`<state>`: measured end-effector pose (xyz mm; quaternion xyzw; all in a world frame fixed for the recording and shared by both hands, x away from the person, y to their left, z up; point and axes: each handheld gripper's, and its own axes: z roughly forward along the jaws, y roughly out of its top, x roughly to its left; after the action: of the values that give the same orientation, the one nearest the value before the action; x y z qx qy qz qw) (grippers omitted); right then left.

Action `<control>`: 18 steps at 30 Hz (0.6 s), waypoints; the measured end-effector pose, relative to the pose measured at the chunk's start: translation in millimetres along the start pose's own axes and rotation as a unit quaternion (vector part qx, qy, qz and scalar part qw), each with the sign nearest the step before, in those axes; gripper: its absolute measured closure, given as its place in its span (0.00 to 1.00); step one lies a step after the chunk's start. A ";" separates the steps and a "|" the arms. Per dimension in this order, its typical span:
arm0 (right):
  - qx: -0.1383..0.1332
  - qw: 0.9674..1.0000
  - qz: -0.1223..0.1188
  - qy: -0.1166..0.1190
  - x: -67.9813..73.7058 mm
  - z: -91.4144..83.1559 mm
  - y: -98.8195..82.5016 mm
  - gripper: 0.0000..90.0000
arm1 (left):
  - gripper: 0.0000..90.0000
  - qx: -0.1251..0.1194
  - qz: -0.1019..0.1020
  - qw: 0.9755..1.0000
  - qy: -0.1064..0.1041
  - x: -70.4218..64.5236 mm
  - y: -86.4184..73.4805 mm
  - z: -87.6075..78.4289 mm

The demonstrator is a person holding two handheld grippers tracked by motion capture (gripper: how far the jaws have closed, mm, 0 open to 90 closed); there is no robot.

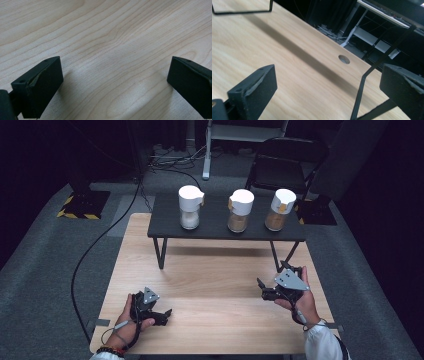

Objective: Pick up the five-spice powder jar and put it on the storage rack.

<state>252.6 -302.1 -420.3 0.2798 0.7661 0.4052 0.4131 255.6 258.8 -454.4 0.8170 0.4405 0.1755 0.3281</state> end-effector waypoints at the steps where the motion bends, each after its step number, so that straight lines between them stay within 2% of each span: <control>1: 0.002 1.000 -0.002 0.000 1.1 -0.3 -1.9 0.01 | 0.00 0.000 0.000 1.000 0.000 0.0 0.0 0.0; 18: 0.053 0.998 -0.021 0.011 14.6 1.2 -27.2 0.01 | 0.00 0.000 0.000 1.000 0.000 0.0 -0.1 0.0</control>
<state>243.7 -304.4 -449.9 0.2810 0.7967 0.3580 0.3977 255.5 258.8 -454.4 0.8170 0.4404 0.1756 0.3282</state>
